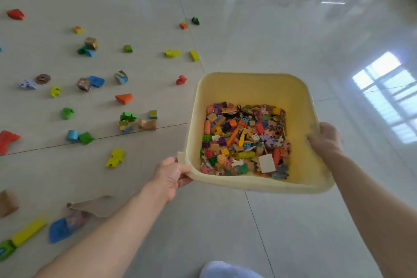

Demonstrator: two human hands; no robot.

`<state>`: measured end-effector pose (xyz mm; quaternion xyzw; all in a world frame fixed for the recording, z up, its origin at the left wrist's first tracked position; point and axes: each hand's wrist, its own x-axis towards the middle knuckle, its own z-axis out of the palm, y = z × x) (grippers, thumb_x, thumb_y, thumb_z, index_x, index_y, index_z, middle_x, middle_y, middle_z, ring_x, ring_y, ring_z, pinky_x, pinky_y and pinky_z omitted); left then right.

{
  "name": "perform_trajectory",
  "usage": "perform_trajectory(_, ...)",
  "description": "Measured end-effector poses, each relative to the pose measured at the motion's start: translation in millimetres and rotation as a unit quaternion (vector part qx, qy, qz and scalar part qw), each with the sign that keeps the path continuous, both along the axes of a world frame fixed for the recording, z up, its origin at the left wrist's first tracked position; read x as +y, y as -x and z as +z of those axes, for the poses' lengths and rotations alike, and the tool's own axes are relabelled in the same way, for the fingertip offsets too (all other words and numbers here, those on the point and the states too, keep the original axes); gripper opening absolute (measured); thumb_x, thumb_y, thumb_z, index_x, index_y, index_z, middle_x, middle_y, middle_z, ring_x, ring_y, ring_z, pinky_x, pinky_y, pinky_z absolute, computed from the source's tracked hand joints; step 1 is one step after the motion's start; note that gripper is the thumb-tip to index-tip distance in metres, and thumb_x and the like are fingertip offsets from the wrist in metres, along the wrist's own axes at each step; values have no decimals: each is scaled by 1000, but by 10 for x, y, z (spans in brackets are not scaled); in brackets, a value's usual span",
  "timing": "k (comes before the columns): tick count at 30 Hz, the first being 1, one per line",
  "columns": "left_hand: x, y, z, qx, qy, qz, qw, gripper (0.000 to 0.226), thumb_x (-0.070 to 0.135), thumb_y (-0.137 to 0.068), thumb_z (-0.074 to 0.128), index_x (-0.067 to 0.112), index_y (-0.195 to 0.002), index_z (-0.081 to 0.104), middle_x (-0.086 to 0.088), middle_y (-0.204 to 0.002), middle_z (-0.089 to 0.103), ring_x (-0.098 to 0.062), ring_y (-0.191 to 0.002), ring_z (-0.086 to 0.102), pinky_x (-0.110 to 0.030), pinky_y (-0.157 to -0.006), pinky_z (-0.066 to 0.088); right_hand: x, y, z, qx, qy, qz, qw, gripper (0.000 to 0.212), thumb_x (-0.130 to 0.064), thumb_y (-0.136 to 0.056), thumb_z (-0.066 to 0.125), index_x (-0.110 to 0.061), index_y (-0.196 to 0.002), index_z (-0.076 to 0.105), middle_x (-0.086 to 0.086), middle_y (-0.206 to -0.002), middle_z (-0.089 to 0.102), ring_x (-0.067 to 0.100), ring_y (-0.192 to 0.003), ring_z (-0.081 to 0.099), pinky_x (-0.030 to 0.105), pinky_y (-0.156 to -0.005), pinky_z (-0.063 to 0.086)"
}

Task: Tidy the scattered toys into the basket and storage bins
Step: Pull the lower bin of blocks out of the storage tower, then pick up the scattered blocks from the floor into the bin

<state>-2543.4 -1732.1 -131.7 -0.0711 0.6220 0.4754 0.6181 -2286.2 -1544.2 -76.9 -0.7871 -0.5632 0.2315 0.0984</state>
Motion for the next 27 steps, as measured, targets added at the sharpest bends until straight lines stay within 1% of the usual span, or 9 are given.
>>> perform_trajectory(4, 139, -151, -621, 12, -44, -21, 999, 24, -19, -82, 50, 5, -83, 53, -14, -82, 61, -24, -70, 59, -23, -42, 54, 148, -135, -625, -8, -28, -24, 999, 19, -8, -88, 53, -8, -106, 59, 11, -93, 54, 27, -84, 50, 35, -77, 43)
perform_trajectory(7, 166, -270, -816, 32, -107, -51, 992, 21, -16, -82, 54, 5, -87, 54, -14, -88, 63, -24, -76, 62, -24, -48, 57, 195, -297, -954, -18, -50, -51, 997, 25, -7, -89, 50, -8, -112, 58, 14, -99, 57, 28, -87, 51, 36, -79, 43)
perform_trajectory(10, 167, -339, -875, 79, -148, -118, 979, 17, -7, -84, 59, 6, -94, 56, -13, -96, 64, -21, -81, 63, -26, -59, 58, 150, -288, -1193, -59, -18, -60, 996, 42, 2, -86, 47, -2, -128, 44, 22, -125, 51, 37, -112, 52, 41, -88, 43)
perform_trajectory(13, 50, -219, -884, 142, -149, -188, 960, 9, 5, -87, 60, 9, -95, 56, -11, -97, 65, -20, -78, 65, -32, -69, 56, 28, -114, -1291, -101, 1, -90, 991, 67, 1, -82, 50, -3, -144, 23, 19, -145, 33, 36, -132, 33, 46, -108, 30)
perform_trajectory(16, -66, 112, -894, 240, -152, -224, 932, 9, 7, -90, 56, 12, -83, 54, -8, -85, 62, -16, -70, 64, -29, -66, 53, -46, 170, -1195, -35, -64, -80, 994, 67, 2, -81, 46, -6, -144, 27, 15, -150, 26, 33, -138, 24, 45, -115, 20)
perform_trajectory(19, -313, 497, -915, 362, -156, -233, 889, 23, 0, -90, 52, 18, -75, 52, -5, -74, 58, -8, -58, 62, -19, -53, 50, -381, 711, -1045, 93, -169, 88, 977, 52, 2, -88, 45, -11, -138, 40, 5, -143, 38, 20, -131, 36, 25, -108, 29)
perform_trajectory(22, -716, 771, -964, 419, -147, -271, 854, 29, -2, -88, 51, 22, -72, 51, 0, -73, 55, -13, -66, 60, -21, -55, 48, -1021, 1329, -965, 136, -225, 318, 911, 43, 2, -88, 45, -11, -128, 52, 5, -133, 48, 15, -123, 44, 12, -98, 29)
perform_trajectory(25, -1343, 951, -1110, 451, -104, -301, 834, 26, 0, -86, 54, 23, -74, 53, 5, -75, 56, -10, -63, 54, -26, -63, 43, -1824, 1734, -1188, 151, -159, 554, 803, 42, -1, -80, 50, -4, -121, 58, 13, -128, 54, 26, -121, 50, 24, -101, 33)
perform_trajectory(27, -1796, 1042, -1219, 506, -82, -327, 794, 12, 4, -84, 58, 15, -84, 62, 1, -81, 61, -10, -65, 54, -24, -64, 41, -2359, 1867, -1462, 151, -102, 637, 749, 43, -4, -75, 52, -2, -117, 60, 16, -123, 58, 31, -115, 55, 34, -98, 40)
